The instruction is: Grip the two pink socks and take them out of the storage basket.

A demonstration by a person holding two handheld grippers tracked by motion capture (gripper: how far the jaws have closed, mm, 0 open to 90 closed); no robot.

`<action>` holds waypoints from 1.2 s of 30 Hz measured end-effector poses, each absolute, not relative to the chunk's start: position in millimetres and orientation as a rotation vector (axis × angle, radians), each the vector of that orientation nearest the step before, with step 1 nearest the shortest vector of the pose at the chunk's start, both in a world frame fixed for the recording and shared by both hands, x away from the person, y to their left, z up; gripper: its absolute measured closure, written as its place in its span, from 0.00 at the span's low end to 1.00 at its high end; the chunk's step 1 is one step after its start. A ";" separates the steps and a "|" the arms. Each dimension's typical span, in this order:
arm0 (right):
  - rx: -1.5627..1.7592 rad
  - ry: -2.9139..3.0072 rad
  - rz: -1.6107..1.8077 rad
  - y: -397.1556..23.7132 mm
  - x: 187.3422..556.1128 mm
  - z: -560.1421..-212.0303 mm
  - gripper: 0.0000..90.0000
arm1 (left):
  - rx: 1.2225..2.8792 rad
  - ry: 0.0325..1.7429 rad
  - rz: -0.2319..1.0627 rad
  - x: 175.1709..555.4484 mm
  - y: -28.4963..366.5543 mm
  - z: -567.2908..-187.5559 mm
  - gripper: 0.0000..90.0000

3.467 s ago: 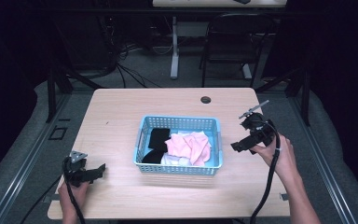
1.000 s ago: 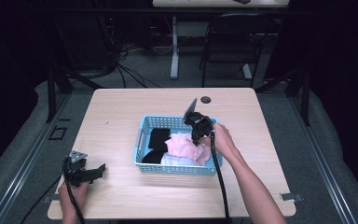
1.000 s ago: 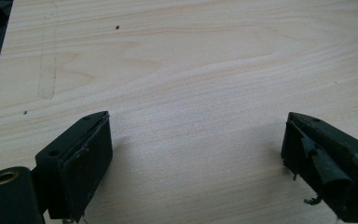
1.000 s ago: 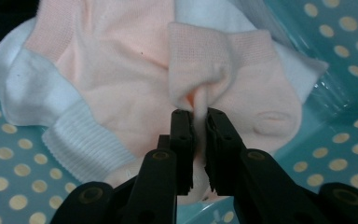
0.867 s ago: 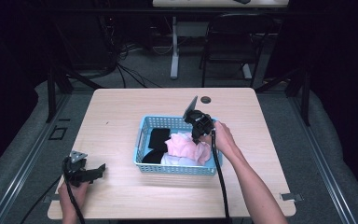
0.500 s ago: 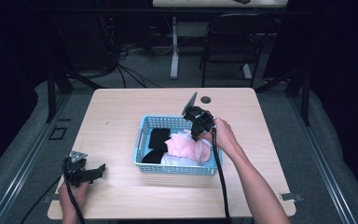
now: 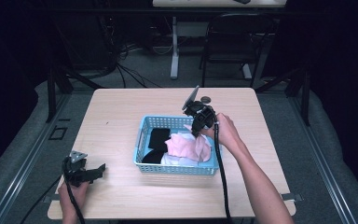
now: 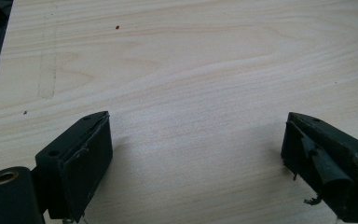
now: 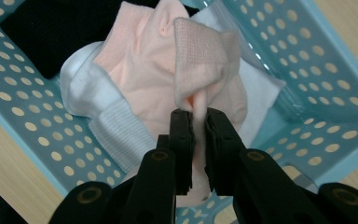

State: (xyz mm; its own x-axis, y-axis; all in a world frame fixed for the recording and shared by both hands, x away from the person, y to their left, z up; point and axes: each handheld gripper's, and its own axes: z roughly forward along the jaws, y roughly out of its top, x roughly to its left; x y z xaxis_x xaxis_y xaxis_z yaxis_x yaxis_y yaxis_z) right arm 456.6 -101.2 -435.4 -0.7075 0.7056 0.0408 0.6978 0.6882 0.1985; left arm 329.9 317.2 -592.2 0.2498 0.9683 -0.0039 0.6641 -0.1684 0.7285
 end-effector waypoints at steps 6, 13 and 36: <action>1.167 2.848 0.308 -102.8 455.2 -421.8 0.91 | 1.909 1.482 0.636 329.9 317.2 -592.3 0.10; 1.153 2.838 0.324 -102.6 452.6 -407.1 0.91 | 1.909 1.482 0.636 329.9 317.2 -592.3 0.10; 1.172 2.770 0.397 -127.8 444.5 -363.8 0.90 | 1.908 1.482 0.638 329.9 317.1 -592.4 0.10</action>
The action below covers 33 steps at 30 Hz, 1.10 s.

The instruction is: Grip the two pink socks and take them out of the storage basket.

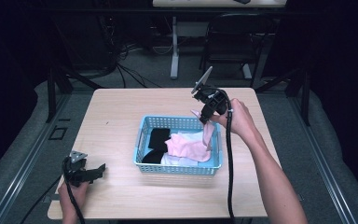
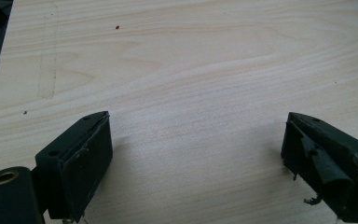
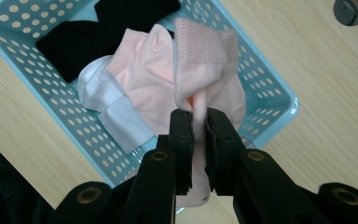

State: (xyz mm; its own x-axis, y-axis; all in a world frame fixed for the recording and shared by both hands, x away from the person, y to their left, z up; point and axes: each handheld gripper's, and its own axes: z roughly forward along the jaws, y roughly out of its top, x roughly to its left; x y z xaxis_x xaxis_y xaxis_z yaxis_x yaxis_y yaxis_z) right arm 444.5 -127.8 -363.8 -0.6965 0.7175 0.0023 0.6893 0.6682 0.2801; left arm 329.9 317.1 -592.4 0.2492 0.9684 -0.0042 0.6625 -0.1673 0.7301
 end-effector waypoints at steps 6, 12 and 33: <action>1.196 2.747 0.396 -141.0 442.8 -357.2 0.90 | 1.909 1.482 0.638 329.9 317.1 -592.4 0.10; 1.227 2.715 0.396 -156.8 440.2 -351.9 0.90 | 1.908 1.482 0.638 329.9 317.1 -592.4 0.10; 1.381 2.609 0.352 -225.7 434.3 -355.9 0.90 | 1.908 1.482 0.638 329.9 317.1 -592.4 0.10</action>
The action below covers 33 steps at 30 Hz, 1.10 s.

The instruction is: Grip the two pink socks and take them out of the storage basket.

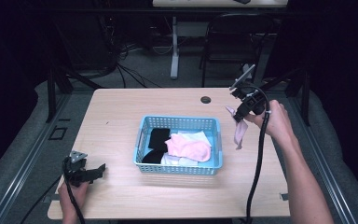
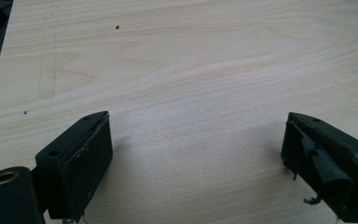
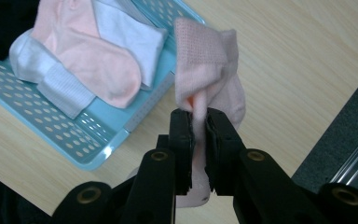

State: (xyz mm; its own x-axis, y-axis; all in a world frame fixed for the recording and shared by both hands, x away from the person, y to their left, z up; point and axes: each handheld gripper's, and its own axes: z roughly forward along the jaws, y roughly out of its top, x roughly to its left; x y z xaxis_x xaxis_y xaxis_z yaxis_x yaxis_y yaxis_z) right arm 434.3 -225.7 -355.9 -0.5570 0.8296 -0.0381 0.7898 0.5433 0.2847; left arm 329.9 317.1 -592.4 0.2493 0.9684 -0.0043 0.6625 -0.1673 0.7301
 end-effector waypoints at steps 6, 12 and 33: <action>1.446 2.569 0.341 -243.6 436.1 -367.0 0.90 | 1.908 1.483 0.638 329.9 317.1 -592.4 0.10; 1.513 2.555 0.316 -262.1 439.4 -378.3 0.90 | 1.909 1.482 0.638 329.9 317.1 -592.4 0.10; 1.648 2.566 0.231 -295.9 446.1 -451.7 0.90 | 1.909 1.483 0.638 329.9 317.1 -592.3 0.10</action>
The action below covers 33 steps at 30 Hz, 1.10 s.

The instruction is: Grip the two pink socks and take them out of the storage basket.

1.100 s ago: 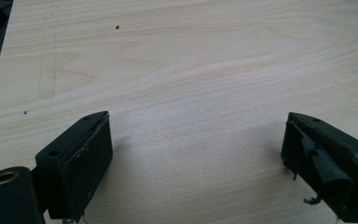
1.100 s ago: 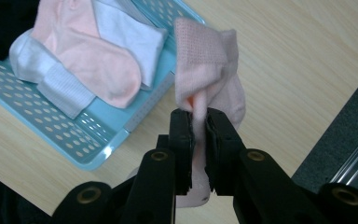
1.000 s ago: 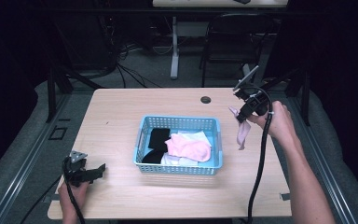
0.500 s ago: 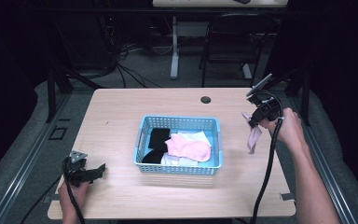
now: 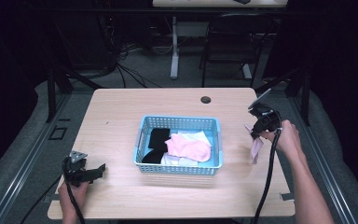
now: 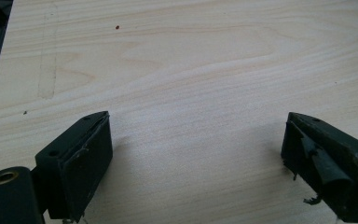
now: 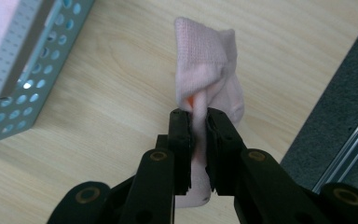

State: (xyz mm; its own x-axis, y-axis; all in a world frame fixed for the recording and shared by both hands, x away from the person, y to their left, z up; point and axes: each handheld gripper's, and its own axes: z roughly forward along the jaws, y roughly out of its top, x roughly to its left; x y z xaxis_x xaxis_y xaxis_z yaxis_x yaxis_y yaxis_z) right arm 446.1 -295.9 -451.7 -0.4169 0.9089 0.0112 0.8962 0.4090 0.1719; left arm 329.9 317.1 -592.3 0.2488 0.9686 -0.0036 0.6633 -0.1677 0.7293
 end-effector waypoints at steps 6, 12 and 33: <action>1.707 2.580 0.196 -298.1 450.7 -482.4 0.89 | 1.909 1.482 0.638 329.9 317.1 -592.4 0.10; 1.773 2.532 0.212 -304.2 450.2 -492.7 0.54 | 1.909 1.482 0.638 329.9 317.1 -592.4 0.10; 1.533 2.572 0.482 -280.1 419.5 -413.4 0.00 | 1.910 1.481 0.636 329.8 317.1 -592.2 0.10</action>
State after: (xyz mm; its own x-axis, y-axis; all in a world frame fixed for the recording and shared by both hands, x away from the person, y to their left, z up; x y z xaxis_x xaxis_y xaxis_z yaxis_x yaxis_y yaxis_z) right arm 419.5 -280.1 -413.4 -0.4844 0.8722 0.0681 0.8376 0.4399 0.3240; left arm 329.8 317.1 -592.2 0.2508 0.9680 -0.0047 0.6632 -0.1683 0.7293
